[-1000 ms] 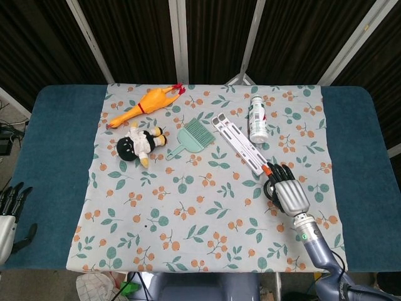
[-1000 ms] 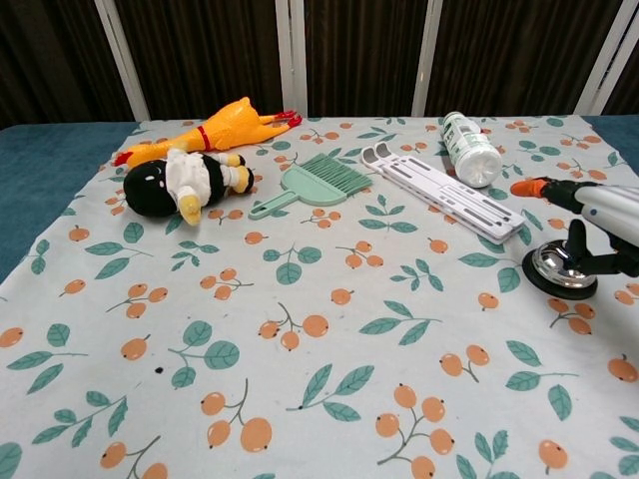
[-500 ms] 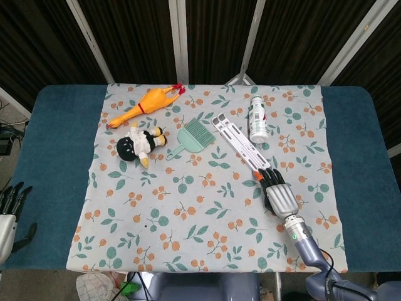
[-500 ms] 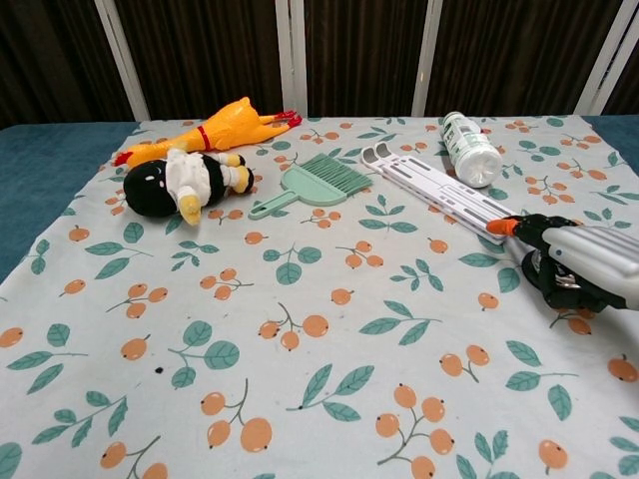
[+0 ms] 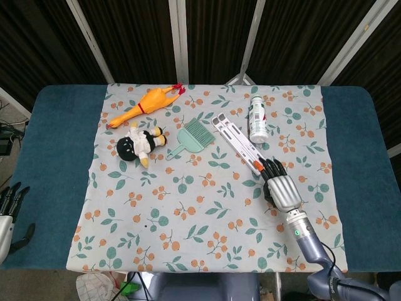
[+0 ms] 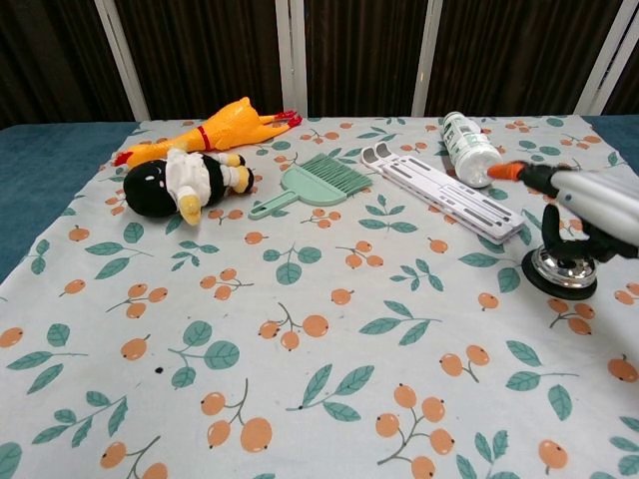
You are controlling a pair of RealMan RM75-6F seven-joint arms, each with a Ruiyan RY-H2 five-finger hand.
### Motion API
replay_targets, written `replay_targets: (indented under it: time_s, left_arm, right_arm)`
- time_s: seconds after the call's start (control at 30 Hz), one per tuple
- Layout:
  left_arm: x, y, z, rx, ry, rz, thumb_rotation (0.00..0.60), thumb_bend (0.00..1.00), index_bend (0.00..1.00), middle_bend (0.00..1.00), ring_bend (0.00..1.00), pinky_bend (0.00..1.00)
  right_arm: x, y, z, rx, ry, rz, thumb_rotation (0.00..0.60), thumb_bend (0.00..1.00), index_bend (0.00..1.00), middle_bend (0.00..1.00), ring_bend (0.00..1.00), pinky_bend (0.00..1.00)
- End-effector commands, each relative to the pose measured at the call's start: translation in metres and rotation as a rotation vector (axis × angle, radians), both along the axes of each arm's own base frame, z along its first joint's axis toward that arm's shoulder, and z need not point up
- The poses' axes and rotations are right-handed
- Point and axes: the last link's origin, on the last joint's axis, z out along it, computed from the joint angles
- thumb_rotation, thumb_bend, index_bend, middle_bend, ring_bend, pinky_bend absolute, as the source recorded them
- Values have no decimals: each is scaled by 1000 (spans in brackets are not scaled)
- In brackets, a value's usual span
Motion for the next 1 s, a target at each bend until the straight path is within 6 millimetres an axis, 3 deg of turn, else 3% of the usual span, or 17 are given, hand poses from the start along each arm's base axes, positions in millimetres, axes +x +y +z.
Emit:
replay_targets:
  time_s: [0.03,0.3,0.7,0.87,1.0]
  left_arm:
    - [1,-1,1,1,-4,-5,600,525,95,0,0,0]
    - [3,-2,-1,-11,-8,-13,600,525,95,0,0,0]
    - [3,-4,-2,-20,-5,-8,600,525,95,0,0,0]
    - [5,-5,-4,-27,-6,-12,600,525,95,0,0,0]
    - [6,-5,-5,-33,-3,-21,600,525,95,0,0,0]
  right_arm:
    - [20,5,61,-139,-31,52,600,1000,0,0,0,0]
    - [13,60,109,-146,47,30,600,1000,0,0,0,0]
    - [-29,139,139,-138,148,-86,600,1000,0,0,0,0]
    - [-42,153,142,-140,137,-125,600,1000,0,0,0,0]
    - [-50,150,142,-166,151,-139,600,1000,0,0,0,0]
